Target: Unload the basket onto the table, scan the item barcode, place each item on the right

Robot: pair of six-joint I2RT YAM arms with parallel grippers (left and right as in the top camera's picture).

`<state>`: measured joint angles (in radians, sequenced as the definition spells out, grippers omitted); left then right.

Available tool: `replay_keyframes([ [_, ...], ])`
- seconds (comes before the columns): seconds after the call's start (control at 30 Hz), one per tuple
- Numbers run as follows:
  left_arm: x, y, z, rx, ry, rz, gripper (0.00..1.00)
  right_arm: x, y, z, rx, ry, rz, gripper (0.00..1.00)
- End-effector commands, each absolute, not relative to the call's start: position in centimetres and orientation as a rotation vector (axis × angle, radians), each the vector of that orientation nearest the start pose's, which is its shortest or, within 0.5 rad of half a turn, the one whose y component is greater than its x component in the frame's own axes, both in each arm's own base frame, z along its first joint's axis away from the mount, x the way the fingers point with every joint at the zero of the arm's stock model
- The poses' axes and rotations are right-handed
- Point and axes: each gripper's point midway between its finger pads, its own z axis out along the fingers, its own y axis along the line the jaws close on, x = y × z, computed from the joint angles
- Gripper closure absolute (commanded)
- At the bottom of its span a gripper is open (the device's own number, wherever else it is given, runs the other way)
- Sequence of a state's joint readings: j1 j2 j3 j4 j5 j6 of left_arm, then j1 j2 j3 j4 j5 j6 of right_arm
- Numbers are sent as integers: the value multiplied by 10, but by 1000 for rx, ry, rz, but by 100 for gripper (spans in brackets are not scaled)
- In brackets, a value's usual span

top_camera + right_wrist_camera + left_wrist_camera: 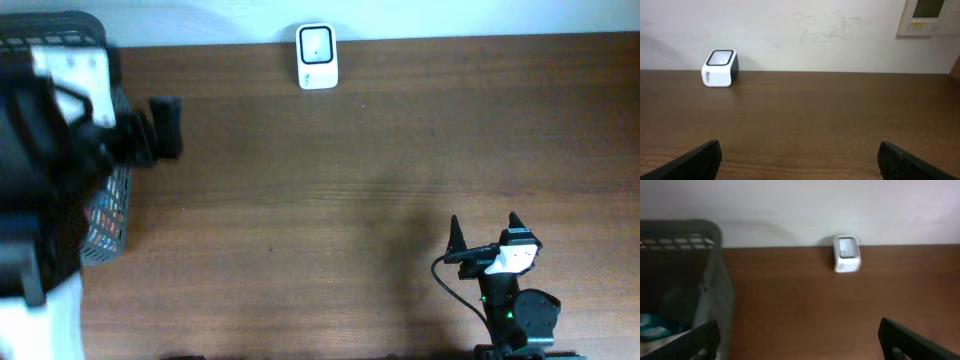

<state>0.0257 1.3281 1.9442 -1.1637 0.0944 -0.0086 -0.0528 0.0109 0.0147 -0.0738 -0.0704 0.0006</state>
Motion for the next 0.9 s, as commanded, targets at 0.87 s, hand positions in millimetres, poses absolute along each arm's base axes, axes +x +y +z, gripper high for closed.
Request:
replay_keyframes([
  [0.87,418,306,206,-1645,1988,375,1,246,-4,157,4,1643,9,2],
])
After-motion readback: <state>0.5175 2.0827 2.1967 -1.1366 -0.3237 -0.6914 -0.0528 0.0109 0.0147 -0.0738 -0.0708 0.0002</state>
